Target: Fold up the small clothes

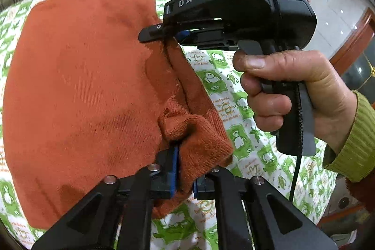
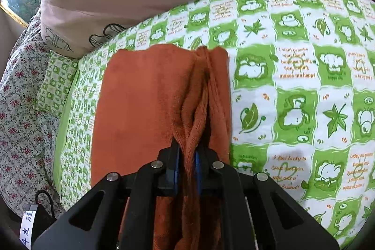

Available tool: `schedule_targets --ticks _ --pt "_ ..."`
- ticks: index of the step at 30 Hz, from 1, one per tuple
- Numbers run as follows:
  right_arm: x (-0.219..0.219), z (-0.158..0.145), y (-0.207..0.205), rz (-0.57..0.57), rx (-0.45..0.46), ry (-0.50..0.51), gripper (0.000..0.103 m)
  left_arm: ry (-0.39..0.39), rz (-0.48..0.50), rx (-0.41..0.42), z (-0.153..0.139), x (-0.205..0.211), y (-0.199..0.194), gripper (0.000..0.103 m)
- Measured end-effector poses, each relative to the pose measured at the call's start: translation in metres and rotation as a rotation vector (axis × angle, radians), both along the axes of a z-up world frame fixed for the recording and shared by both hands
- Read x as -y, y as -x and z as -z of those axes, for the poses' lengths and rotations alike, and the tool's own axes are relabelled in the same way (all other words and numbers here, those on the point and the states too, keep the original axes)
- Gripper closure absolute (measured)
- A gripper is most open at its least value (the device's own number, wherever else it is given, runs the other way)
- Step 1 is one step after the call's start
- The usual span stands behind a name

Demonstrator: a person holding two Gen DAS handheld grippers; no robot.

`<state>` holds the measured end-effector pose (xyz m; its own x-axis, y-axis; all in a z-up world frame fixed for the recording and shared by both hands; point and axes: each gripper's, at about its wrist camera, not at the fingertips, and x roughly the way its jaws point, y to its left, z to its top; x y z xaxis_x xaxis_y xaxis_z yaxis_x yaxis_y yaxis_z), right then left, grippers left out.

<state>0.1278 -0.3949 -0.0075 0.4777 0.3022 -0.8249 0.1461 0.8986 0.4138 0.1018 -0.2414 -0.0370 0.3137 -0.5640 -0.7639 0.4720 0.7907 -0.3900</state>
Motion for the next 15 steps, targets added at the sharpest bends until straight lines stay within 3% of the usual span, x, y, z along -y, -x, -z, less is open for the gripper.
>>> schedule_targets --ticks 3,5,8,10,12,15 --pt "0.006 -0.004 0.007 0.022 0.011 0.006 0.079 -0.005 -0.018 -0.030 -0.005 -0.007 0.002 0.075" --pt "0.010 -0.009 0.013 0.034 0.018 0.021 0.077 -0.010 -0.043 -0.033 -0.012 -0.020 0.009 0.072" --pt "0.014 -0.015 0.025 0.057 0.023 0.035 0.068 0.003 -0.080 -0.038 -0.019 -0.045 0.016 0.053" --pt "0.016 -0.019 0.036 0.098 0.019 0.035 0.044 0.008 -0.118 -0.041 -0.023 -0.068 0.012 0.050" --pt "0.017 -0.020 0.046 0.117 0.037 -0.012 0.032 -0.008 -0.150 -0.044 -0.024 -0.087 0.005 0.049" --pt "0.010 -0.017 0.053 0.110 0.043 -0.040 0.031 -0.025 -0.221 -0.038 -0.027 -0.122 -0.008 0.044"
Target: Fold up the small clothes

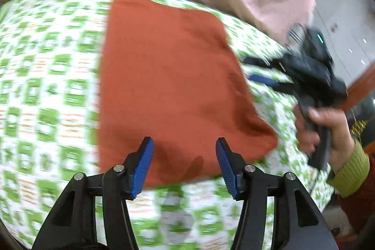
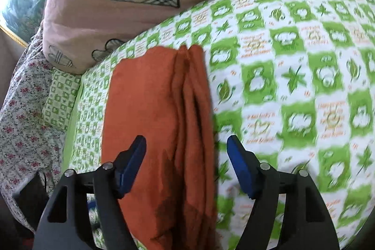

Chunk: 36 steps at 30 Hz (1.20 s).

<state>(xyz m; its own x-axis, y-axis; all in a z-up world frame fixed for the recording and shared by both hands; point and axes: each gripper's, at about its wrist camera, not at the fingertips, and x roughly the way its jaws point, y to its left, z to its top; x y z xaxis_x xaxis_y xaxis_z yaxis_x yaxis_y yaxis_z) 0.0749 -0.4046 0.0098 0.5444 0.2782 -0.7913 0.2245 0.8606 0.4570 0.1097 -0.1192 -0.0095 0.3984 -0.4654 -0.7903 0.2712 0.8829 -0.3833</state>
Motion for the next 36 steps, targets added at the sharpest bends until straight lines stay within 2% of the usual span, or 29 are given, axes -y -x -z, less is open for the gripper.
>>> schedule_targets --ticks 4,7,13,19,20,21,22,24,27,31,36 --pt "-0.010 0.011 -0.001 0.001 -0.028 -0.017 0.031 0.023 -0.076 -0.044 0.007 -0.039 -0.027 0.041" --pt "-0.012 0.014 -0.001 0.021 -0.026 -0.037 0.031 0.042 -0.088 -0.072 0.014 -0.051 -0.046 0.040" --pt "-0.014 0.020 -0.007 0.029 -0.038 -0.043 0.031 0.084 -0.063 -0.135 0.036 -0.051 -0.080 0.032" --pt "-0.013 0.039 -0.017 0.019 -0.070 -0.071 0.032 0.140 -0.048 -0.185 0.071 -0.026 -0.103 0.031" --pt "-0.014 0.042 -0.018 0.015 -0.070 -0.078 0.036 0.140 -0.043 -0.161 0.070 -0.023 -0.104 0.036" --pt "-0.016 0.044 -0.019 0.009 -0.068 -0.081 0.060 0.136 -0.033 -0.148 0.069 -0.020 -0.105 0.050" --pt "-0.018 0.045 -0.021 -0.003 -0.077 -0.096 0.069 0.125 -0.026 -0.142 0.068 -0.016 -0.106 0.062" --pt "-0.023 0.043 -0.020 0.003 -0.079 -0.107 0.075 0.149 -0.019 -0.128 0.062 -0.018 -0.105 0.074" --pt "-0.037 0.028 -0.018 -0.012 -0.047 -0.091 0.078 0.190 -0.012 -0.098 0.044 -0.029 -0.095 0.077" --pt "-0.068 0.015 -0.017 -0.075 -0.006 -0.141 0.078 0.183 -0.035 -0.041 0.018 -0.060 -0.068 0.078" --pt "-0.128 0.017 -0.030 -0.191 0.020 -0.176 0.078 0.140 -0.108 -0.012 0.005 -0.115 -0.038 0.078"
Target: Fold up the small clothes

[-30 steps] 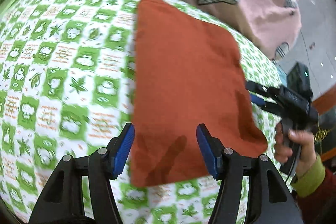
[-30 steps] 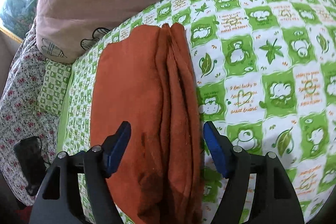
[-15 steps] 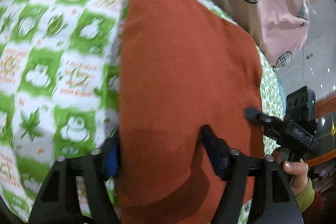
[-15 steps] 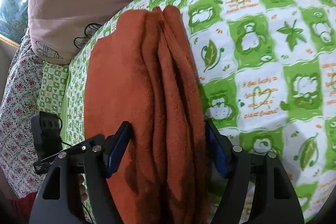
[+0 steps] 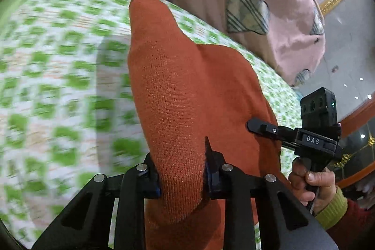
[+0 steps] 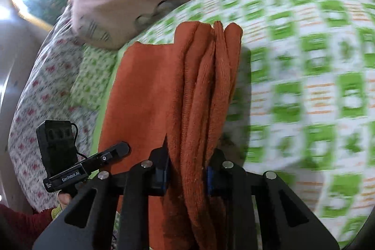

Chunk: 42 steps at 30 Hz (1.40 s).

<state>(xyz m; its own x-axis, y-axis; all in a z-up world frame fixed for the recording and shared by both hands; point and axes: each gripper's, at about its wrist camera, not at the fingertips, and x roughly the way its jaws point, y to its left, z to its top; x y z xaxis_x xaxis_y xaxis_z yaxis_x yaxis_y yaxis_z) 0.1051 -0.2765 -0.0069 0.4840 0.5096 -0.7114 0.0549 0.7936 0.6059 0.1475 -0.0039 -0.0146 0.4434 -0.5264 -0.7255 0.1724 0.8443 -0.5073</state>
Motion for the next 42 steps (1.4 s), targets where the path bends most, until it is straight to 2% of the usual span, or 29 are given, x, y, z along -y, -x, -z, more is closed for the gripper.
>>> schedule_targets --ticks 5,9,12,14,15,16,18,20,22,24,26,28,30,33,35,38,40,42 --pt "-0.050 0.018 -0.017 -0.097 -0.005 -0.021 0.078 -0.040 -0.079 -0.014 0.006 -0.053 0.018 0.077" --pt "-0.060 0.037 -0.025 -0.094 -0.037 -0.046 0.078 -0.044 -0.111 -0.040 0.024 -0.071 0.025 0.076" --pt "-0.057 0.049 -0.027 -0.081 -0.081 -0.021 0.075 -0.048 -0.121 -0.064 0.036 -0.080 0.029 0.068" --pt "-0.052 0.053 -0.026 -0.071 -0.107 -0.009 0.068 -0.041 -0.131 -0.082 0.041 -0.082 0.027 0.064" --pt "-0.050 0.054 -0.026 -0.062 -0.116 -0.002 0.064 -0.041 -0.140 -0.091 0.041 -0.084 0.026 0.057" --pt "-0.048 0.053 -0.025 -0.051 -0.126 0.008 0.061 -0.040 -0.148 -0.101 0.041 -0.085 0.024 0.053" --pt "-0.041 0.046 -0.021 -0.032 -0.124 0.042 0.059 -0.035 -0.155 -0.099 0.038 -0.093 0.025 0.052" --pt "-0.035 0.029 -0.017 0.000 -0.095 0.119 0.058 -0.037 -0.167 -0.090 0.034 -0.101 0.025 0.049" --pt "-0.033 0.007 -0.013 0.047 -0.027 0.227 0.058 -0.038 -0.181 -0.073 0.028 -0.106 0.025 0.045" --pt "-0.036 -0.010 -0.016 0.042 0.041 0.233 0.058 -0.039 -0.192 -0.066 0.024 -0.108 0.023 0.045" --pt "-0.043 -0.012 -0.026 0.013 0.044 0.207 0.062 -0.045 -0.202 -0.072 0.024 -0.113 0.020 0.045" --pt "-0.052 -0.003 -0.040 -0.015 0.015 0.211 0.070 -0.049 -0.211 -0.080 0.025 -0.114 0.016 0.045" --pt "-0.058 0.007 -0.049 -0.016 -0.006 0.210 0.072 -0.051 -0.221 -0.083 0.024 -0.111 0.009 0.045" --pt "-0.054 0.025 -0.060 0.017 -0.056 0.161 0.093 -0.054 -0.230 -0.085 0.023 -0.111 0.003 0.044" --pt "-0.054 0.014 -0.061 0.021 -0.025 0.146 0.094 -0.055 -0.230 -0.078 0.020 -0.111 -0.002 0.045" --pt "-0.058 -0.024 -0.050 -0.004 0.120 0.134 0.094 -0.059 -0.230 -0.075 0.018 -0.110 -0.011 0.043" --pt "-0.057 -0.028 -0.048 -0.013 0.121 0.187 0.095 -0.065 -0.228 -0.091 0.021 -0.108 -0.021 0.041" --pt "-0.054 -0.015 -0.051 -0.014 0.072 0.226 0.095 -0.075 -0.225 -0.110 0.026 -0.106 -0.032 0.041"
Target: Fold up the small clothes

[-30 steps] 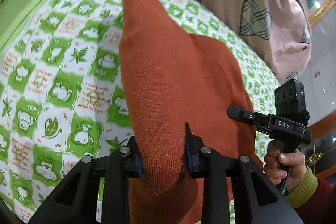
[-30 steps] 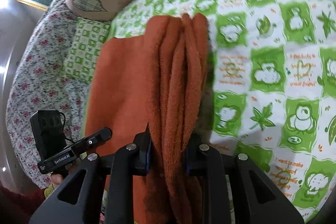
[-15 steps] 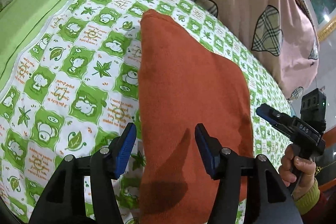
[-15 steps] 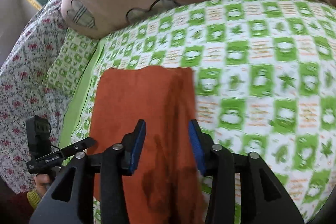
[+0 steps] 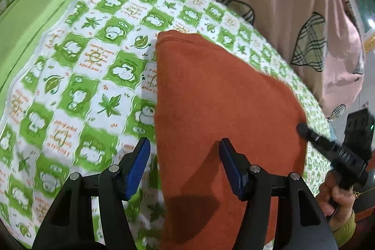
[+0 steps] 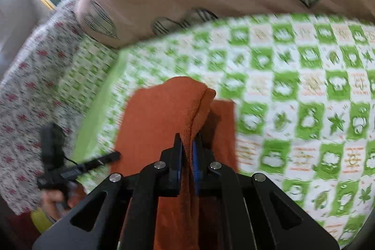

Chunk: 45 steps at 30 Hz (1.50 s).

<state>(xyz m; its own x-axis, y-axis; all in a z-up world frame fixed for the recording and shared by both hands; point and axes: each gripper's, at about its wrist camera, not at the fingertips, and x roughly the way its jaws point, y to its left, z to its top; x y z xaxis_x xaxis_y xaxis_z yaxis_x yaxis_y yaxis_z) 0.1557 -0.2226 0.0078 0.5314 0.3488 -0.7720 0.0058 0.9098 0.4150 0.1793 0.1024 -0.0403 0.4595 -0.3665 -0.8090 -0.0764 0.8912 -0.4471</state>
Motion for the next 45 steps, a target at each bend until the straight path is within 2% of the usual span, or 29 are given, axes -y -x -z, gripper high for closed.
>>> schedule_targets --ticks 2,6,10,13,15,18,24,27,31,33,36,37,39,42,45 --pt "0.007 0.019 -0.001 0.020 -0.056 0.018 0.095 -0.003 -0.006 -0.003 0.004 0.000 -0.013 0.041" --pt "0.016 0.033 -0.001 0.048 -0.082 0.016 0.095 -0.004 -0.031 0.002 0.008 -0.004 -0.037 0.042" --pt "0.010 0.036 -0.009 0.035 -0.088 0.039 0.095 -0.080 -0.054 0.019 0.009 -0.007 -0.066 0.064" --pt "0.012 0.046 -0.014 0.044 -0.114 0.043 0.094 -0.147 -0.079 0.009 0.008 -0.012 -0.081 0.065" --pt "0.012 0.047 -0.013 0.048 -0.117 0.033 0.093 -0.140 -0.088 0.009 0.002 -0.017 -0.080 0.067" --pt "0.016 0.036 -0.002 0.051 -0.114 -0.008 0.091 -0.118 -0.066 0.041 -0.013 -0.018 -0.057 0.067" --pt "0.020 0.015 0.052 0.019 -0.112 -0.035 0.088 -0.144 0.040 0.047 -0.025 0.001 0.030 0.061" --pt "0.015 0.015 0.085 -0.003 -0.136 -0.024 0.076 -0.167 0.066 0.029 -0.021 0.009 0.079 0.055" --pt "0.012 0.025 0.119 -0.027 -0.173 -0.028 0.076 -0.185 0.078 -0.009 -0.010 0.019 0.135 0.048" --pt "0.008 0.032 0.130 -0.041 -0.189 -0.038 0.076 -0.182 0.082 -0.028 -0.002 0.023 0.157 0.048" --pt "-0.001 0.042 0.133 -0.067 -0.211 -0.027 0.076 -0.221 0.101 -0.044 0.009 0.034 0.183 0.048" --pt "-0.003 0.044 0.133 -0.073 -0.213 -0.023 0.081 -0.235 0.113 -0.045 0.012 0.040 0.189 0.048" --pt "-0.007 0.044 0.133 -0.084 -0.212 -0.039 0.098 -0.270 0.123 -0.036 0.017 0.048 0.197 0.048" --pt "-0.012 0.025 0.129 -0.106 -0.165 -0.079 0.098 -0.335 0.124 -0.009 0.020 0.060 0.201 0.045" --pt "-0.013 -0.007 0.125 -0.109 -0.081 -0.153 0.098 -0.390 0.117 0.010 0.023 0.068 0.201 0.043"
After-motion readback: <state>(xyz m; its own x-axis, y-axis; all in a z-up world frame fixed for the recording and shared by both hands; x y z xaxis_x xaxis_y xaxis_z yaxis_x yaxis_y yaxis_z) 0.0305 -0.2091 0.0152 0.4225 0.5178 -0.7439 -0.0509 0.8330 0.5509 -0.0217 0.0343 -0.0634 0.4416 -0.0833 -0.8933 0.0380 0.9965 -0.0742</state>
